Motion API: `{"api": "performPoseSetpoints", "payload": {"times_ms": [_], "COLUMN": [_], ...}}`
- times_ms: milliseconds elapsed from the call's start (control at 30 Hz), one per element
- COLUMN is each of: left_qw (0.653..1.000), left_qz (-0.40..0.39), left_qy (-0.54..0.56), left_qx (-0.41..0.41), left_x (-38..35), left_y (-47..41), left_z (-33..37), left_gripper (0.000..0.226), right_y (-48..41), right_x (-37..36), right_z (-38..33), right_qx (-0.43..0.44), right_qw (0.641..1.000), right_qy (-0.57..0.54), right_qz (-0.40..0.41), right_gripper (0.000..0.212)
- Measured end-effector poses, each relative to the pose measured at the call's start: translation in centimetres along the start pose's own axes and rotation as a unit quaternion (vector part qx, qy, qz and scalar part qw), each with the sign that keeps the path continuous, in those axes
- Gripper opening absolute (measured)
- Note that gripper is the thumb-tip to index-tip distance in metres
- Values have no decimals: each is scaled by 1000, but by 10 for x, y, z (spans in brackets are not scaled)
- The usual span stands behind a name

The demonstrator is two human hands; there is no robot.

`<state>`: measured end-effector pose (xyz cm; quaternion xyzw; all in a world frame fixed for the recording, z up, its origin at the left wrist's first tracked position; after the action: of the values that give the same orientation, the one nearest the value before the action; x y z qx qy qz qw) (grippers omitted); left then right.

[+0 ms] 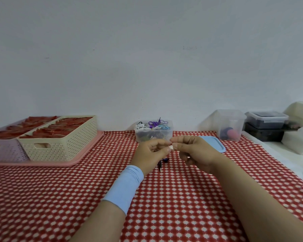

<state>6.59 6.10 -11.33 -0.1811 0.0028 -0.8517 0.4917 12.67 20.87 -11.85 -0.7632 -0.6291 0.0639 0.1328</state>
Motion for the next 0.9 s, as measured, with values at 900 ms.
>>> {"api": "performPoseSetpoints", "payload": {"times_ms": [900], "left_qw": [999], "left_qz": [1], "left_qy": [-53], "left_qx": [4], "left_x": [4], "left_y": [1], "left_z": [3], "left_gripper": [13], "right_y": [6], "right_x": [-1], "right_z": [-9], "right_qx": [33], "right_qw": [998], "right_qy": [43], "right_qz": [-16], "right_gripper": [18]}}
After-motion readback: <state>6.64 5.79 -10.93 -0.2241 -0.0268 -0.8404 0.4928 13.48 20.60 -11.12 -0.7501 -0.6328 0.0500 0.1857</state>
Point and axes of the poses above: each hand's wrist, its own y-axis away from the middle knuckle, its own x-axis out of the back of the hand, z = x × y, the point moved 6 cm from there along -y, towards the middle knuckle, and after that the axes turned 13 degrees about x, right-handed, at the moved point
